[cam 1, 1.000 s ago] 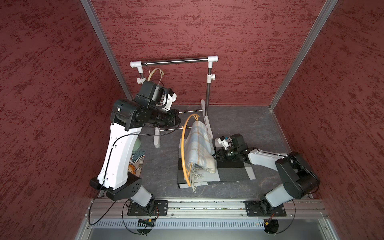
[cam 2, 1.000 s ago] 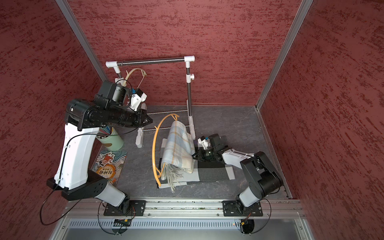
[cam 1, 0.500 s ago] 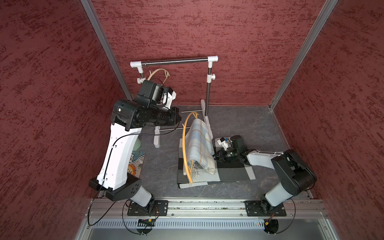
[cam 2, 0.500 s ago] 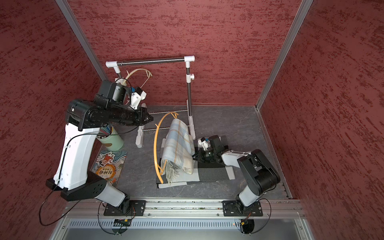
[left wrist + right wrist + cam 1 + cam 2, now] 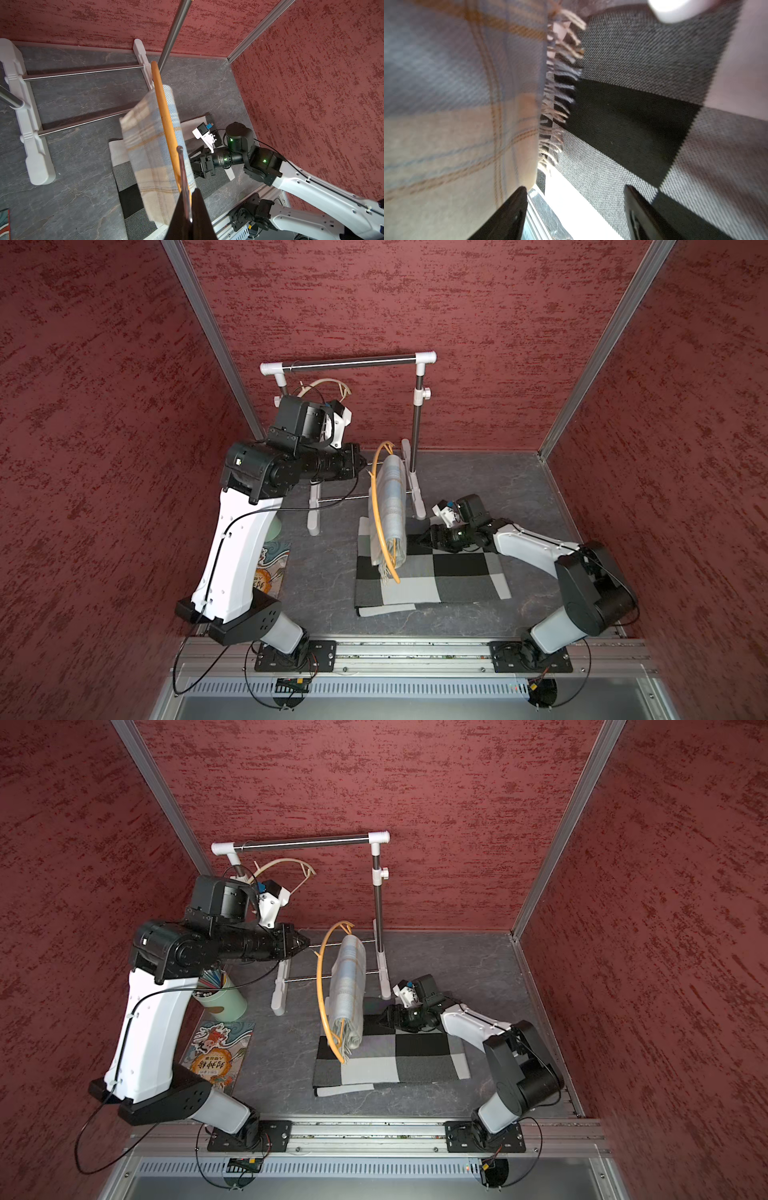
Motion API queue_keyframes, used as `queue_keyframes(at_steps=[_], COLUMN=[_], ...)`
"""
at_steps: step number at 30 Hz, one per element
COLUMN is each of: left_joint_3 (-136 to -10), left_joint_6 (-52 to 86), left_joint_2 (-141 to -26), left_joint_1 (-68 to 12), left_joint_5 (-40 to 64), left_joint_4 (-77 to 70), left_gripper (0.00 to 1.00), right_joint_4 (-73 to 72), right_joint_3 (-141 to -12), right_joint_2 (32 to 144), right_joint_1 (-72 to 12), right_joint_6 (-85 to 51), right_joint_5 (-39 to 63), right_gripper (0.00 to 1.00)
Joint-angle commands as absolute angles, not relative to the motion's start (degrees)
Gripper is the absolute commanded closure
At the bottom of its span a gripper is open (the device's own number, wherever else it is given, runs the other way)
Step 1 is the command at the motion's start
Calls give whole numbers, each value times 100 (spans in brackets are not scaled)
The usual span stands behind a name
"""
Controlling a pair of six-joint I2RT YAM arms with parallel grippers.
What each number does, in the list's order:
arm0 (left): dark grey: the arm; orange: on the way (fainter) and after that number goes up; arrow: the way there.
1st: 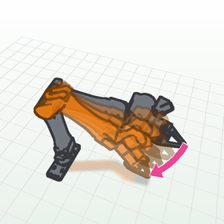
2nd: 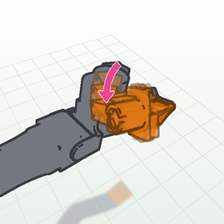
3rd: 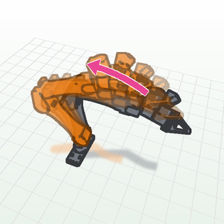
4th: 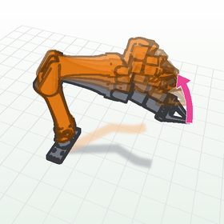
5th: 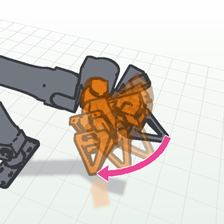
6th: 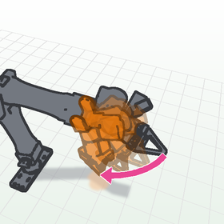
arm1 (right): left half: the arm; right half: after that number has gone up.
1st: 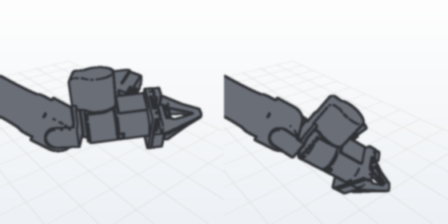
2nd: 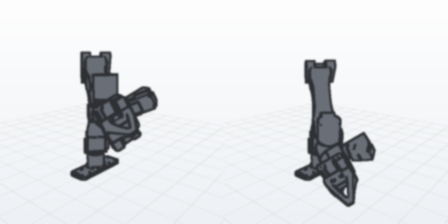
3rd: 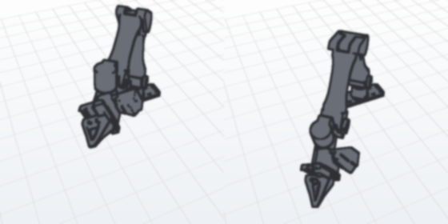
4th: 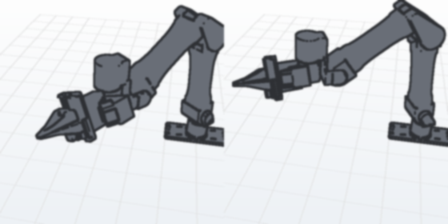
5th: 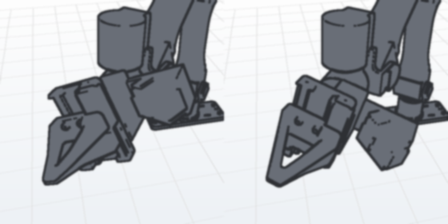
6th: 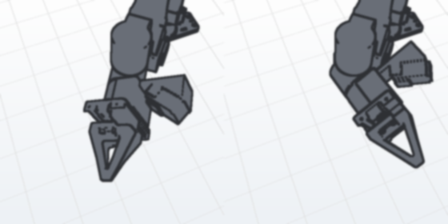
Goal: Hang the scarf on the hanger
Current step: Hang the scarf on the hanger, then place the hanger at the clothesline.
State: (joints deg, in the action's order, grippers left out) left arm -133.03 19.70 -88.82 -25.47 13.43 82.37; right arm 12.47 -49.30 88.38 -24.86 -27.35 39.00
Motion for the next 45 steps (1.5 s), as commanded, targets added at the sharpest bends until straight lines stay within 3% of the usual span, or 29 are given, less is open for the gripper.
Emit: queue_keyframes(at_steps=[1,16,20,24,36,38,45], left_joint_3=[-13394,-13444,-13762,-13904,-14050,-14076,-14076], left_joint_6=[2076,2230,2293,2333,2466,2461,2461], left_joint_2=[-8737,-9049,-9264,-9373,-9481,-9503,-9501], left_joint_1=[-2575,-2827,-2955,-3115,-3397,-3401,-3428], left_joint_5=[1622,1328,892,531,152,165,151], left_joint_4=[7657,7922,8170,8273,8183,8208,8220], left_gripper=[100,100,100,100,100,100,100], right_joint_4=[1377,1012,2780,3411,3539,3514,3278], right_joint_3=[-4960,-6035,-6918,-7497,-7904,-7993,-8178], right_joint_2=[8185,7733,7223,6900,7364,7504,7856], right_joint_1=[-2364,-2773,-2773,-3062,-4802,-4930,-5136], right_joint_6=[-2479,-3188,-2453,-2456,-2771,-2802,-3004], right_joint_5=[3587,4644,3581,4078,3108,3013,3164], right_gripper=[23,29,26,28,24,28,60])
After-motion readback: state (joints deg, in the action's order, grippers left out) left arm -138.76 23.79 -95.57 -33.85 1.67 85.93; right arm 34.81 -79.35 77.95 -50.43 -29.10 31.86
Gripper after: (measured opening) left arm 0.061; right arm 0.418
